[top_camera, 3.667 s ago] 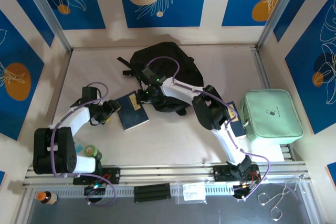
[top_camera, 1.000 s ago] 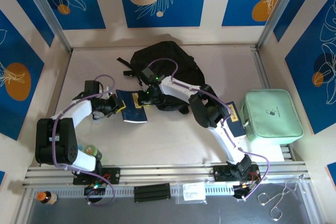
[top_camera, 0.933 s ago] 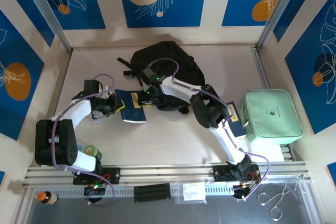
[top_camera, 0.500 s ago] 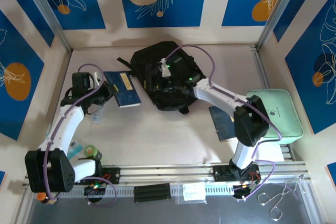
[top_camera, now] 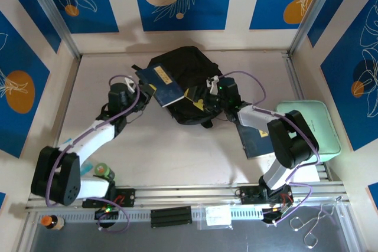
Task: Pack books, pencil case, and school supplies into a backpack
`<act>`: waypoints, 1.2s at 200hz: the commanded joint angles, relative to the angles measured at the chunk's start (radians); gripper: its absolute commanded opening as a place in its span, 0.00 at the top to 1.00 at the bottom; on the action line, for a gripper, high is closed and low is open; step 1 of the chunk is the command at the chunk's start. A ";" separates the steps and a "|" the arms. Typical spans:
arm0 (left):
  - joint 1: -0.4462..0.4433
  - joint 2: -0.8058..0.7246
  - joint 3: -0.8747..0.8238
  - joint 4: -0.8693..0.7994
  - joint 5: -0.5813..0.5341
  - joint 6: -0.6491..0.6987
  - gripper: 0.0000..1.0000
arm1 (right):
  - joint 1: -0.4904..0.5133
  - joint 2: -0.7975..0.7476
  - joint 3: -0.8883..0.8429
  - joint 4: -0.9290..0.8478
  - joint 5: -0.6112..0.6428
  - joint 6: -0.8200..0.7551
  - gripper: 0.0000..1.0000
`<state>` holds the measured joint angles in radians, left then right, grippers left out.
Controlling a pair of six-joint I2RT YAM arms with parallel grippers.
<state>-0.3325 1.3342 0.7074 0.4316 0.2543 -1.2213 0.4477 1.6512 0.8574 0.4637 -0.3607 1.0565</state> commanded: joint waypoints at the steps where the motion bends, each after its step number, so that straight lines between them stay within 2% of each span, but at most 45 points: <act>1: -0.045 0.052 -0.009 0.328 -0.104 -0.120 1.00 | -0.025 0.001 -0.026 0.201 -0.090 0.148 0.11; 22: -0.087 0.110 0.002 0.410 -0.132 -0.142 1.00 | -0.041 0.026 -0.036 0.275 -0.116 0.220 0.11; 76: -0.153 0.185 0.051 0.455 -0.140 -0.147 1.00 | -0.029 0.091 0.012 0.310 -0.129 0.310 0.12; 105: -0.169 0.201 0.059 0.454 -0.135 -0.146 1.00 | -0.019 0.124 0.039 0.357 -0.126 0.351 0.17; 131: -0.171 0.204 0.058 0.453 -0.135 -0.147 1.00 | -0.010 0.142 0.039 0.432 -0.096 0.367 0.31; 172: -0.171 0.203 0.056 0.414 -0.148 -0.148 1.00 | -0.011 0.160 0.030 0.521 -0.063 0.404 0.49; 212: -0.171 0.183 0.055 0.348 -0.157 -0.118 1.00 | -0.017 0.139 -0.001 0.544 -0.036 0.378 0.82; 221: -0.171 0.174 0.069 0.297 -0.150 -0.089 0.93 | -0.022 0.130 -0.007 0.533 -0.034 0.365 0.89; 240: -0.171 0.139 0.125 0.116 -0.131 0.023 0.67 | -0.043 0.100 -0.010 0.465 -0.047 0.307 0.99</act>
<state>-0.4942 1.5352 0.7498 0.7288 0.1101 -1.3270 0.4294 1.7927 0.8604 0.9550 -0.4145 1.4399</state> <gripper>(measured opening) 0.203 0.093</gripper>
